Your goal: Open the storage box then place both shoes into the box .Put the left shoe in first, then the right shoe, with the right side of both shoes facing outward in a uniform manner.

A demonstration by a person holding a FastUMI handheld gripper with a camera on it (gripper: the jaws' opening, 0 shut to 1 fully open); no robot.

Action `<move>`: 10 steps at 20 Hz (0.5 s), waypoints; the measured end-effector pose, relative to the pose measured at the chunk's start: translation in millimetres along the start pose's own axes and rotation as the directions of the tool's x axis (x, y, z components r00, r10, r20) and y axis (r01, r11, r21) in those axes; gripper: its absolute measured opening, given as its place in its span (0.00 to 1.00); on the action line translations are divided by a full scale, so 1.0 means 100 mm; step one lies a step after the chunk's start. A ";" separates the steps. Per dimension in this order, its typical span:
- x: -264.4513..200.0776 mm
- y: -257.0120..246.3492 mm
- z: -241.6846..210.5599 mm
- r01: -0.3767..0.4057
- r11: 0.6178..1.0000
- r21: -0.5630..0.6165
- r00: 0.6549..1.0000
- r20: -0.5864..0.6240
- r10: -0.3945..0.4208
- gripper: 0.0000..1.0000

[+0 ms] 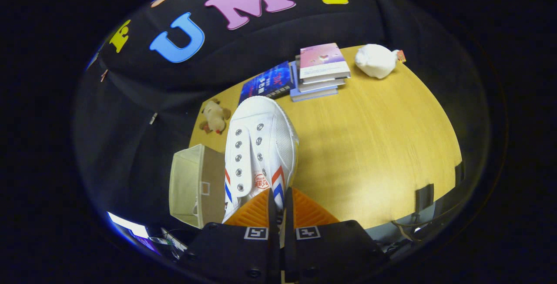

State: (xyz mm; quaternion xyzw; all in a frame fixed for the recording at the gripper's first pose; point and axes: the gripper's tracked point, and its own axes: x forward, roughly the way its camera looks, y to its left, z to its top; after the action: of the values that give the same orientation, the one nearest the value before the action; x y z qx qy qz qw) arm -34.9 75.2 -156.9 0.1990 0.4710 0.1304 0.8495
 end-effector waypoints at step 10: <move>0.57 1.70 -0.45 -0.203 0.977 -0.063 0.968 -0.161 0.191 0.08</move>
State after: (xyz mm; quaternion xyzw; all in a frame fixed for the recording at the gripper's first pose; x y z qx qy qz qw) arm -49.2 258.5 -142.8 0.2003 0.5076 0.2476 0.8006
